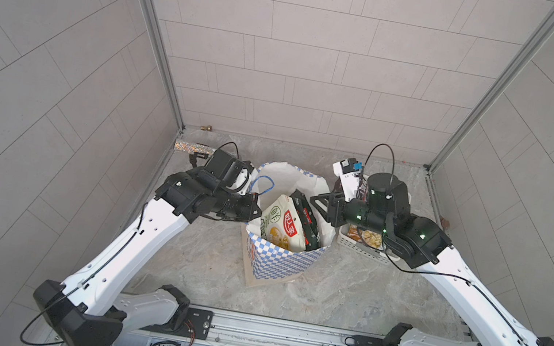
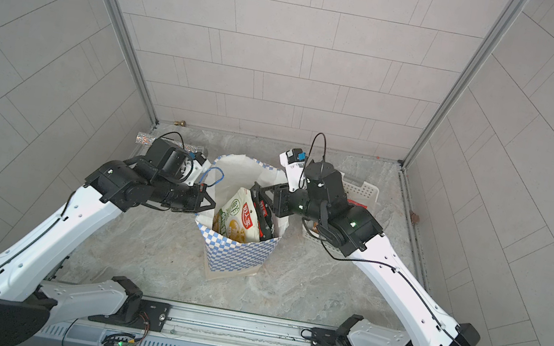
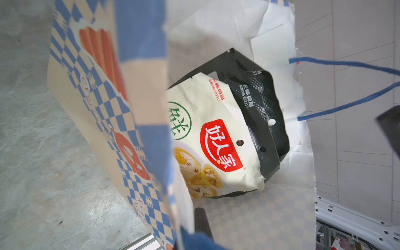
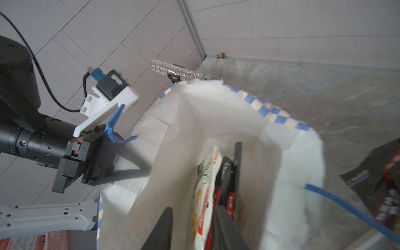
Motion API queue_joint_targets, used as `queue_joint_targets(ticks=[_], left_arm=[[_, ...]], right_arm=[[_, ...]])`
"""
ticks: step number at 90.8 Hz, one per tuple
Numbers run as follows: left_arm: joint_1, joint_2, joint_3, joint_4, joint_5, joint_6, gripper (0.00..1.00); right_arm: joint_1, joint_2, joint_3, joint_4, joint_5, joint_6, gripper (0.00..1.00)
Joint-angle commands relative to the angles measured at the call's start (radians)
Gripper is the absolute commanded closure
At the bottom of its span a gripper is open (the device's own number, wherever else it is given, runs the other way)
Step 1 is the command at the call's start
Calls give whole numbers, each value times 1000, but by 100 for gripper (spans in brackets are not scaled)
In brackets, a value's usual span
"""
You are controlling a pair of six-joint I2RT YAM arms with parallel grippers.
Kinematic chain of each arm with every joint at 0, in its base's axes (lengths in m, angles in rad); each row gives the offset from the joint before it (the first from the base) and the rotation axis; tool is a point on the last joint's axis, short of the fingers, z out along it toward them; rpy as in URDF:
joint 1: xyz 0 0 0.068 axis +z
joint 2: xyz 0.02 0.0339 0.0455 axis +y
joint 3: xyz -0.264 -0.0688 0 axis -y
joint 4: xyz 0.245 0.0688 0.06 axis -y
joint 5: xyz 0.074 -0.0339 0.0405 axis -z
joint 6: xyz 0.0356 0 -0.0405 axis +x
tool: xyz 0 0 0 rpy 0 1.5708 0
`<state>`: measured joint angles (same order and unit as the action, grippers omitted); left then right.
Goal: Place the condiment packets inside the bag
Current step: Place the condiment packet in the paper bag, then pick up the condiment packet from the storage box.
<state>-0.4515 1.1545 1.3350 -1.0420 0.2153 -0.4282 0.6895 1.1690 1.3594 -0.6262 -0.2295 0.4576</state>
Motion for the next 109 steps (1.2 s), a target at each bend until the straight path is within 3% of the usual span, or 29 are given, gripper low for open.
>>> queue_joint_targets(ticks=[1, 16, 28, 60, 85, 109], left_arm=[[-2, -57, 55, 8, -158, 38, 100], [3, -63, 46, -19, -232, 32, 100], [7, -67, 29, -8, -233, 18, 100], [7, -65, 24, 7, -174, 16, 100], [6, -64, 5, 20, -153, 19, 100], [5, -68, 1, 17, -146, 31, 100]], right_arm=[[-84, -70, 20, -30, 32, -30, 56], [-348, -106, 1, -47, 3, -60, 47], [-523, 9, -14, -50, -34, -98, 37], [-503, 375, 55, 43, -92, -78, 31], [-457, 528, 122, 51, -105, -73, 29], [-442, 628, 169, -47, 150, -106, 29]])
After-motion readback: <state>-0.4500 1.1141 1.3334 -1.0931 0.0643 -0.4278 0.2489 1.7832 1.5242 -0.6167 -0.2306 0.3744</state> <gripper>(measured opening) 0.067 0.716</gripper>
